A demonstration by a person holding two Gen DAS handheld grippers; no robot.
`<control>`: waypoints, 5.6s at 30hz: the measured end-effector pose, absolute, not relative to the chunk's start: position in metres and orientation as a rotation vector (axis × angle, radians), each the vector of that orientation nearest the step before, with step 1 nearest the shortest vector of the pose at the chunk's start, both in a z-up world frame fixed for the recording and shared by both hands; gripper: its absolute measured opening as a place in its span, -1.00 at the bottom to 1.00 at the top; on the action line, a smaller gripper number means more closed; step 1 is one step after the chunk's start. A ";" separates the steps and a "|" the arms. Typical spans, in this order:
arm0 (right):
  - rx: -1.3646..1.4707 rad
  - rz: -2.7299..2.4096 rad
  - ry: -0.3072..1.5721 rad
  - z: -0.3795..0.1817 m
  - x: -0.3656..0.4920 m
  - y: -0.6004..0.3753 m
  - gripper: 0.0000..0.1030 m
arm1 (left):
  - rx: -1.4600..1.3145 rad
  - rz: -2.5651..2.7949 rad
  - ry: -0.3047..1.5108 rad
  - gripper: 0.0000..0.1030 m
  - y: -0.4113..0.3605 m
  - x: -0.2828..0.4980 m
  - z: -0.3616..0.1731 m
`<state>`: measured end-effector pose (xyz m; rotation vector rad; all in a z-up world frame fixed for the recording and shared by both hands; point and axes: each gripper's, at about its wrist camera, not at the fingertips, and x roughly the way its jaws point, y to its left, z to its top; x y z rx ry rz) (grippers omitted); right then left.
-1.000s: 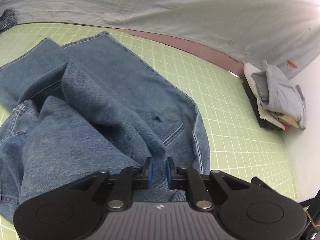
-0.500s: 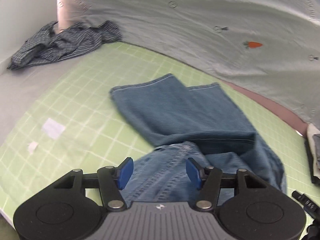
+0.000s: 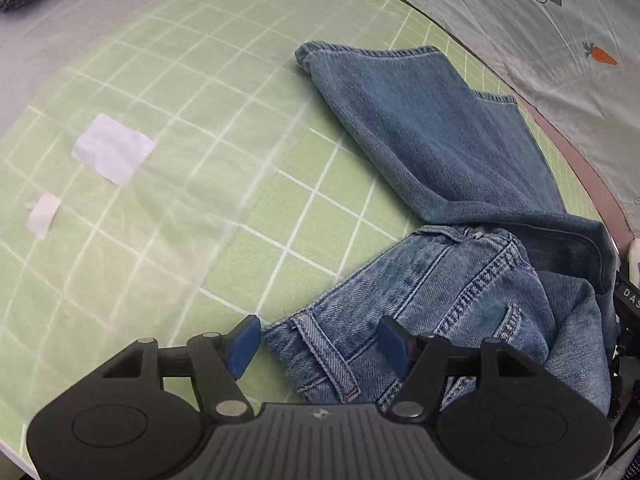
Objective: Fold clothes
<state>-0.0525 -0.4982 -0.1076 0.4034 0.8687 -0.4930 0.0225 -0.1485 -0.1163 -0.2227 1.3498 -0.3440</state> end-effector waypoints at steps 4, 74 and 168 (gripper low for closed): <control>0.466 -0.452 0.865 -0.114 -0.059 -0.497 0.25 | -0.227 -0.375 1.376 0.30 -0.151 0.028 -0.123; 0.229 -0.844 0.746 -0.079 -0.202 -0.638 -0.91 | -0.077 -0.071 1.358 0.64 -0.198 0.006 -0.127; 0.580 -0.621 0.744 -0.124 -0.106 -0.636 0.32 | -0.187 0.090 1.150 0.50 -0.130 0.038 -0.091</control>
